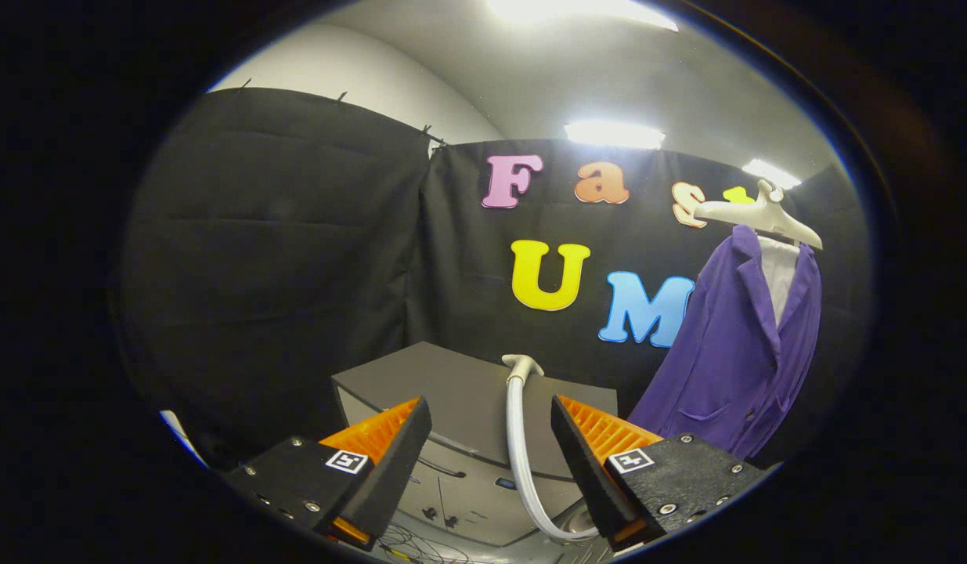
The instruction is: Iron the clothes twice with a garment steamer, once on the left side and once on the right side.
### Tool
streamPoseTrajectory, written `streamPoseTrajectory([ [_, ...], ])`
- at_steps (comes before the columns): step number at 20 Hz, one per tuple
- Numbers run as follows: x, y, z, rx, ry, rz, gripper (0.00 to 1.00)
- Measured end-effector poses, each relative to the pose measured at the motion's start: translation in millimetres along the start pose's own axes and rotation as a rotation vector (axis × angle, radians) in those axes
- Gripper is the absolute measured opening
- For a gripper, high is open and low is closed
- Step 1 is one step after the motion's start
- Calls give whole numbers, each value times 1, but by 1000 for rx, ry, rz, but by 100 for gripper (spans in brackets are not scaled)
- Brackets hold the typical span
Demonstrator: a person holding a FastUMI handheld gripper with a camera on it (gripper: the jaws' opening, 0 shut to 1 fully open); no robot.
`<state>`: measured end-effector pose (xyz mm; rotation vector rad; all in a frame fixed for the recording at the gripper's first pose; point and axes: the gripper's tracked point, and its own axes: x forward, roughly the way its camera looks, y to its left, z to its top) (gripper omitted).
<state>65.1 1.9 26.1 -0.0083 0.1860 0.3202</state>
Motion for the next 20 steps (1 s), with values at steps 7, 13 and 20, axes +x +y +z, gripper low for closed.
streamPoseTrajectory([
  [7,123,-14,32,135,79,-120,95],
  [13,216,-20,14,313,245,-153,95],
  [20,315,-48,-51,486,475,-221,95],
])
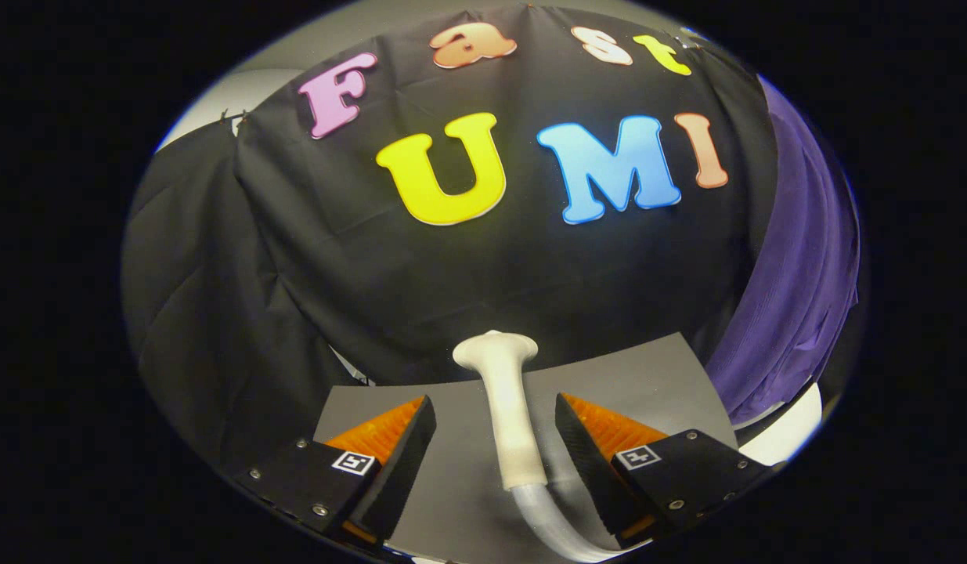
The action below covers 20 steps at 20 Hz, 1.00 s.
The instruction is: Iron the clothes twice with a garment steamer, once on the left side and once on the right side.
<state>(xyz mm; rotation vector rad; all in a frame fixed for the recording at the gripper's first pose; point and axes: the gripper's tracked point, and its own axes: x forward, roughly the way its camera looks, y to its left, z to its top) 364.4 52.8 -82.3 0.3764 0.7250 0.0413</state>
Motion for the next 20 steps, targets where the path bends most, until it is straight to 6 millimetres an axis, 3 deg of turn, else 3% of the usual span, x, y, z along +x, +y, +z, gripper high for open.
streamPoseTrajectory([
  [4,52,-3,-14,7,129,-13,95],
  [7,76,-7,-38,24,203,-37,94],
  [9,88,-11,-36,11,194,-64,90],
  [12,81,-21,-34,-7,193,-143,80],
  [15,83,-23,-38,-39,184,-172,53],
  [20,81,-26,-37,-135,127,-251,45],
])
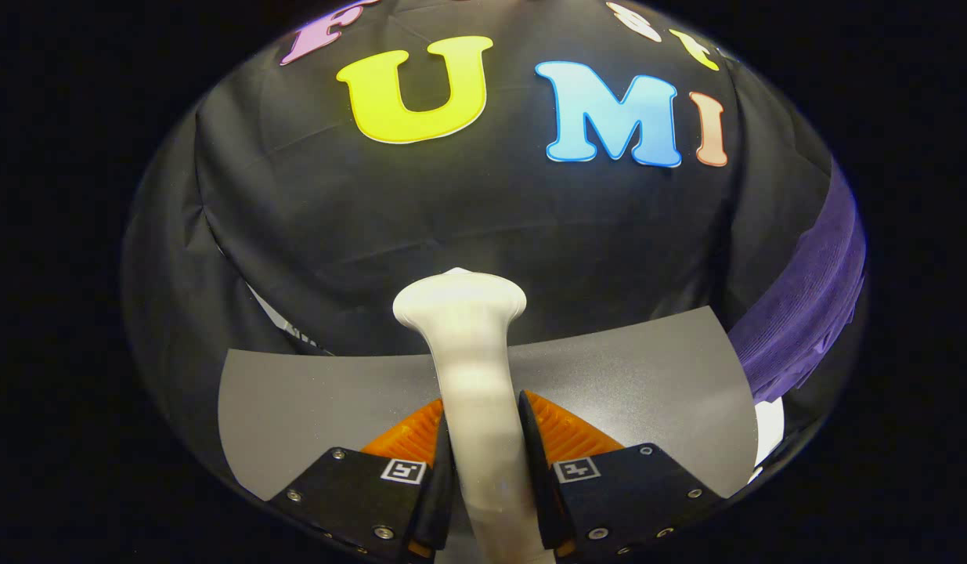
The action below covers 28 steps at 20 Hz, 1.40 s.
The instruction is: Iron the clothes twice with a garment steamer, once on the left side and once on the right side.
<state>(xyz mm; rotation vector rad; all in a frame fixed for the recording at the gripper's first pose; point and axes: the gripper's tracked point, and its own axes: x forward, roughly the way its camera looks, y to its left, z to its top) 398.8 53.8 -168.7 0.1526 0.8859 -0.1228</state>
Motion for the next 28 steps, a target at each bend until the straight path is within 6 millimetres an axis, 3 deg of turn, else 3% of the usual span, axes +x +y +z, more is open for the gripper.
streamPoseTrajectory([
  [5,-3,0,-2,-15,-65,-11,41],
  [10,-30,0,1,-34,-129,20,38],
  [14,-78,-12,4,7,-249,72,39],
  [20,-164,-70,-1,-12,-447,48,38],
  [28,-255,-143,-23,-72,-571,-58,38],
])
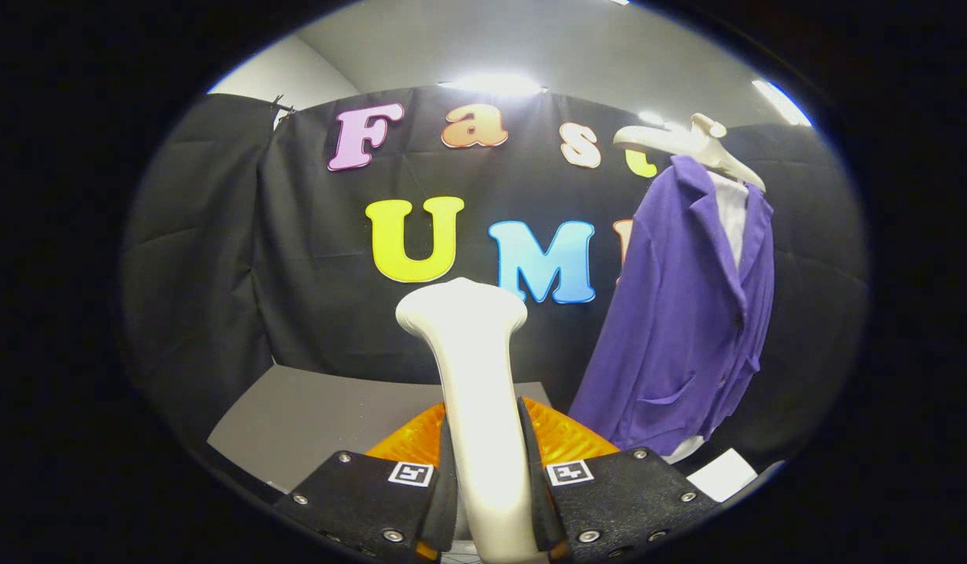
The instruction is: Iron the clothes twice with a garment steamer, once on the left side and once on the right side.
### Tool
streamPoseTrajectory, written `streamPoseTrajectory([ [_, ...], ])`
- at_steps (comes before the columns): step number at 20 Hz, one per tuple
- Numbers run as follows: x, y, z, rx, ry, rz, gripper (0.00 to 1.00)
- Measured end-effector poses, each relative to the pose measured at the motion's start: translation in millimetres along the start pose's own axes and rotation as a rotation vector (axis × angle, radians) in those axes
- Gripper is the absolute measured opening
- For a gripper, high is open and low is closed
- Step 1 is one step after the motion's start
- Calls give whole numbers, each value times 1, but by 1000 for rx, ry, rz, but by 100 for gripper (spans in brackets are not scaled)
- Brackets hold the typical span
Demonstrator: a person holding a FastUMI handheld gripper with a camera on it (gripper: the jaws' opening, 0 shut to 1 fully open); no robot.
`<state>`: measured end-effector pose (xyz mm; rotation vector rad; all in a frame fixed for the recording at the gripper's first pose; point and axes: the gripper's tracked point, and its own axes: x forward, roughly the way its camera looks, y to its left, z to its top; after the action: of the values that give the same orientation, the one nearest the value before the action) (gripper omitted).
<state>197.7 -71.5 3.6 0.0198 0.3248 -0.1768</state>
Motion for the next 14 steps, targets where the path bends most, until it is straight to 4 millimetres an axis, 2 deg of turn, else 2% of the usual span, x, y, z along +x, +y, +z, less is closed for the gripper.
streamPoseTrajectory([
  [4,-36,-49,8,-67,-24,-91,38],
  [7,-50,-84,10,-130,-25,-158,37],
  [10,-58,-88,4,60,-47,-48,34],
  [12,-64,-128,3,99,-61,-88,33],
  [14,-74,-152,10,128,-97,-92,33],
])
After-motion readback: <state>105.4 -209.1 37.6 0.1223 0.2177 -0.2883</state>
